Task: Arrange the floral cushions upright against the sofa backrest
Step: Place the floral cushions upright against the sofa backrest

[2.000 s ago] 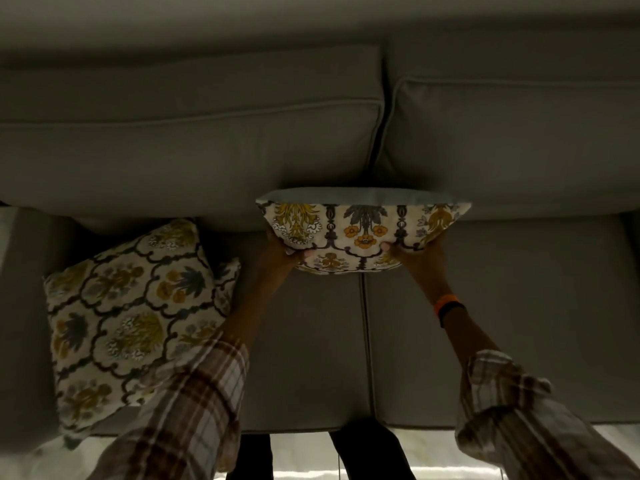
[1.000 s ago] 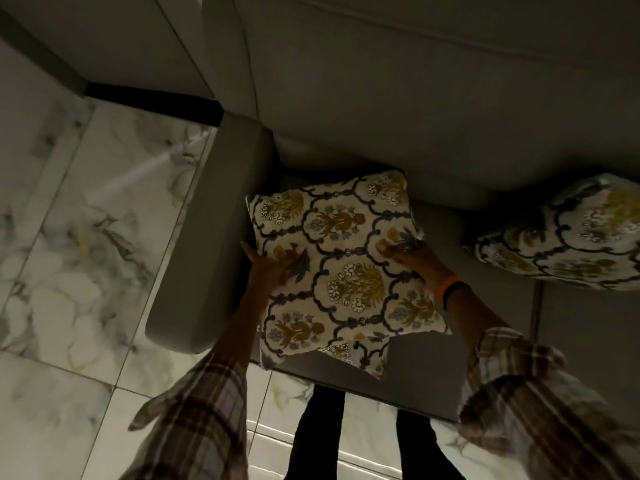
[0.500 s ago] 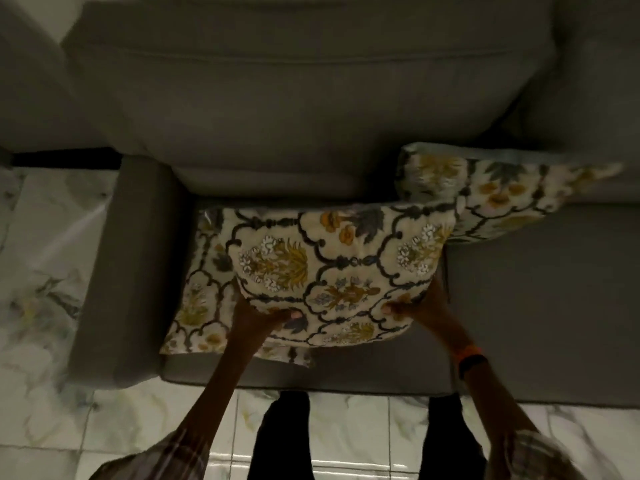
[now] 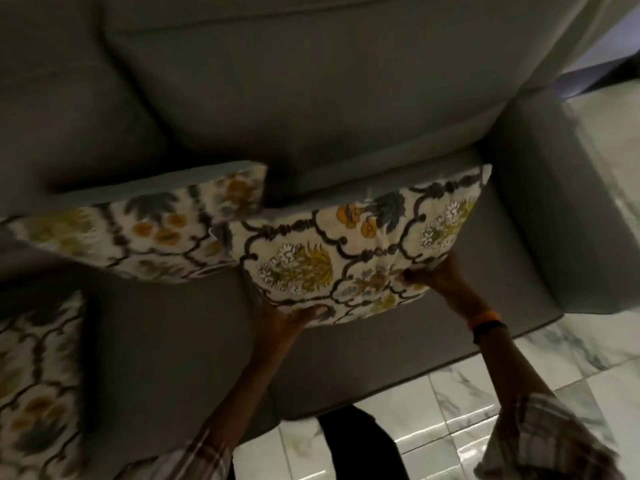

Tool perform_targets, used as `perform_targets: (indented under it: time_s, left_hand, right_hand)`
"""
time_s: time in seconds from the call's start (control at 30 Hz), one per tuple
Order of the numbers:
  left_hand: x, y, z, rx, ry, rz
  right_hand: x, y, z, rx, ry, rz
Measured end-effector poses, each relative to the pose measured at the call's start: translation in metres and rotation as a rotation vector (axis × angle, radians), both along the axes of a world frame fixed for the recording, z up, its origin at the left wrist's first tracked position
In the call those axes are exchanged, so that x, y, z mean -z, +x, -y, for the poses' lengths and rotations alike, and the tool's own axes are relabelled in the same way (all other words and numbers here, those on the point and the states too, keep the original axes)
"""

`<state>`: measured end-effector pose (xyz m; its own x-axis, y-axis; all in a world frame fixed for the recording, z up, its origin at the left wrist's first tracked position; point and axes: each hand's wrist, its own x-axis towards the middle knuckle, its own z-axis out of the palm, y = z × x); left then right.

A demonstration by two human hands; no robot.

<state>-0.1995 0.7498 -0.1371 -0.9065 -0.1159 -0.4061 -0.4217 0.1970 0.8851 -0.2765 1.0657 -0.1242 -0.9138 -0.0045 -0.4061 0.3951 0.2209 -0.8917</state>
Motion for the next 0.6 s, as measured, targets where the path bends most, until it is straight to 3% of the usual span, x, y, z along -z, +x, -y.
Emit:
perform_targets:
  time_s: [0.1,0.37,0.5,0.6]
  left_hand:
    - [0.003,-0.067,-0.066,0.12,-0.098,-0.241]
    - [0.03,-0.175,-0.174,0.179,-0.102,-0.271]
    - [0.035,-0.212,-0.211,0.185,-0.027,-0.3]
    - [0.042,-0.225,-0.236,0.315,-0.079,-0.218]
  right_hand:
    - [-0.012,-0.05,-0.061,0.032,0.057,0.032]
    - [-0.007,-0.168,-0.177,0.047,0.142,-0.133]
    - [0.002,-0.207,-0.218,0.061,0.101,-0.089]
    - [0.018,-0.224,-0.238,0.11,0.049,-0.051]
